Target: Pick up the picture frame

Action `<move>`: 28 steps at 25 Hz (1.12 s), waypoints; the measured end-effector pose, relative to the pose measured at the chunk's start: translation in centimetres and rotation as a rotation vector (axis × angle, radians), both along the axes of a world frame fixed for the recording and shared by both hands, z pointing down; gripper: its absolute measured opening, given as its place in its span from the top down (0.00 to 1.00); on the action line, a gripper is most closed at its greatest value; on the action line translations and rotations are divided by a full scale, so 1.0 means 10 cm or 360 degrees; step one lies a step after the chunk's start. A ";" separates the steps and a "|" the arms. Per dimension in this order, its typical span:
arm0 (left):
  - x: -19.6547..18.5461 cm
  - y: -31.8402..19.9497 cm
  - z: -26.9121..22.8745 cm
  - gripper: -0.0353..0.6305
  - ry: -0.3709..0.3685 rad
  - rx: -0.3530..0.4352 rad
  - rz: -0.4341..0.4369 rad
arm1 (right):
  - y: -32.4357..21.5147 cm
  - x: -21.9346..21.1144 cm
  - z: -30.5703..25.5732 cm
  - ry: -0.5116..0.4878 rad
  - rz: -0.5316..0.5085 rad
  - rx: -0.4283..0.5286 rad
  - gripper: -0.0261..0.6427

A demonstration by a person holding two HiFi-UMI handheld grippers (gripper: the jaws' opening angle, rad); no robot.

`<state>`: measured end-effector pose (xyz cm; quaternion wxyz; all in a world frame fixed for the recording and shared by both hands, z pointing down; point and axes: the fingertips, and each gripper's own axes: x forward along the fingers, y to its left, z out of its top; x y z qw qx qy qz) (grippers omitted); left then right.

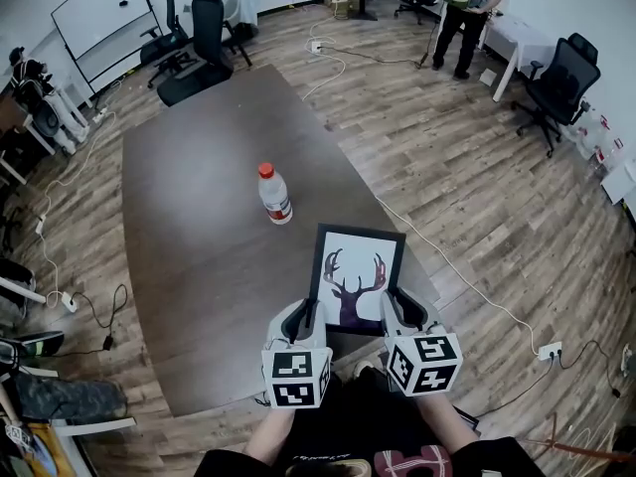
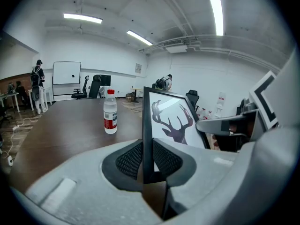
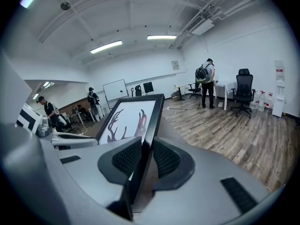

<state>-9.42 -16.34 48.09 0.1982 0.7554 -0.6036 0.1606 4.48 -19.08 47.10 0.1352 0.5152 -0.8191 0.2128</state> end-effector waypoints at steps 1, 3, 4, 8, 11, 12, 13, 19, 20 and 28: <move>0.00 0.01 -0.02 0.84 0.0000 0.0013 -0.0004 | 0.01 0.00 -0.02 -0.0001 -0.0005 0.0012 0.83; 0.00 0.03 -0.07 0.84 0.0003 0.0033 -0.0011 | 0.02 -0.01 -0.07 -0.0002 -0.0016 0.0035 0.83; 0.00 0.04 -0.09 0.84 0.0006 0.0040 -0.0015 | 0.03 -0.01 -0.10 -0.0002 -0.0022 0.0045 0.83; -0.02 0.09 -0.18 0.83 0.0011 0.0069 -0.0035 | 0.05 -0.02 -0.19 -0.0006 -0.0041 0.0080 0.83; -0.04 0.12 -0.24 0.83 0.0013 0.0099 -0.0050 | 0.07 -0.05 -0.26 -0.0009 -0.0055 0.0115 0.83; -0.04 0.12 -0.26 0.83 0.0014 0.0110 -0.0057 | 0.08 -0.06 -0.28 -0.0012 -0.0060 0.0127 0.83; -0.05 0.13 -0.28 0.83 0.0015 0.0122 -0.0063 | 0.08 -0.07 -0.31 -0.0015 -0.0066 0.0140 0.83; -0.08 0.17 -0.43 0.83 0.0015 0.0182 -0.0097 | 0.09 -0.11 -0.47 -0.0017 -0.0099 0.0218 0.83; -0.09 0.18 -0.45 0.84 0.0016 0.0190 -0.0102 | 0.10 -0.11 -0.49 -0.0019 -0.0104 0.0226 0.83; -0.13 0.16 -0.52 0.83 0.0008 0.0225 -0.0125 | 0.05 -0.16 -0.56 -0.0030 -0.0124 0.0262 0.83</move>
